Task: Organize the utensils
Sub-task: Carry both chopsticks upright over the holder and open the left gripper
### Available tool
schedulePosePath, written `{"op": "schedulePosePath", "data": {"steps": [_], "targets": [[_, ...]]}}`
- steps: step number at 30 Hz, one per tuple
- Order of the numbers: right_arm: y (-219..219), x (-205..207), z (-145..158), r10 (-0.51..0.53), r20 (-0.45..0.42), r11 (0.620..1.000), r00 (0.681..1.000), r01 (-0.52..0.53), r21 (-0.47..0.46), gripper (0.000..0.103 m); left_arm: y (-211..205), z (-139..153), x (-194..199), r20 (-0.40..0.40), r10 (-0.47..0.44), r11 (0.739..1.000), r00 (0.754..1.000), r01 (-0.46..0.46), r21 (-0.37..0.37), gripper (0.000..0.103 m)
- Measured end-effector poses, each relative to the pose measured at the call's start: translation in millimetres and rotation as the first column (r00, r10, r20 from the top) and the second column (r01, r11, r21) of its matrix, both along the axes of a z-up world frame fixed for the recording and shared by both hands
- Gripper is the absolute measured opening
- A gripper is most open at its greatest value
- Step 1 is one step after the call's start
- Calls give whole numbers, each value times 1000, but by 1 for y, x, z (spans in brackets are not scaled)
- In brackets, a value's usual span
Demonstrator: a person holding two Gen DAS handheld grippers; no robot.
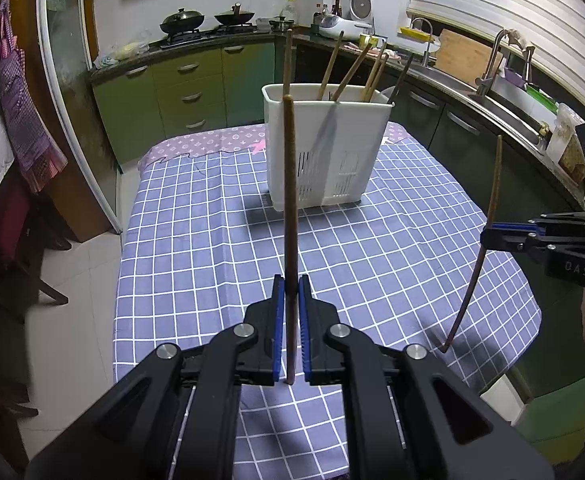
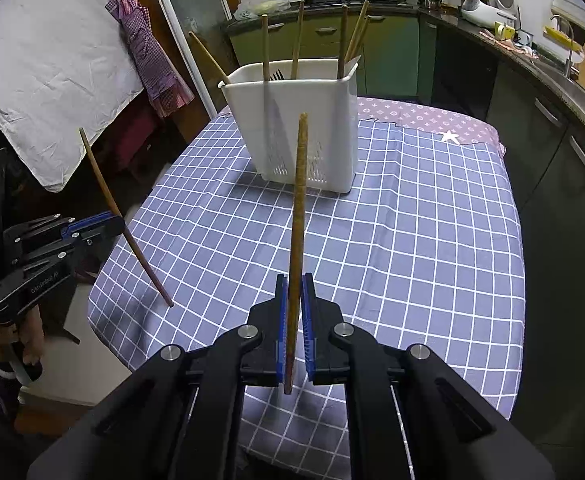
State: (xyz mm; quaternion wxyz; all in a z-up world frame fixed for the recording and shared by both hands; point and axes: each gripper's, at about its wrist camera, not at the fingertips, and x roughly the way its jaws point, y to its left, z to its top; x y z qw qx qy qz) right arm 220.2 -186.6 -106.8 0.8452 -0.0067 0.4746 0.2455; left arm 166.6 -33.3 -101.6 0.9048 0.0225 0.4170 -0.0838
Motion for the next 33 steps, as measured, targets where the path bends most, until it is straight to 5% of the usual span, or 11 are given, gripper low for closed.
{"op": "schedulePosePath", "data": {"steps": [26,33], "targets": [[6,12,8,13,29,1000,1000,-14,23,8,-5,11,15,10,-24,1000,1000,24,-7,7],[9,23,38,18,91,999,996,-22,45,8,-7,31,28,15,-39,999,999,40,-32,7]]}}
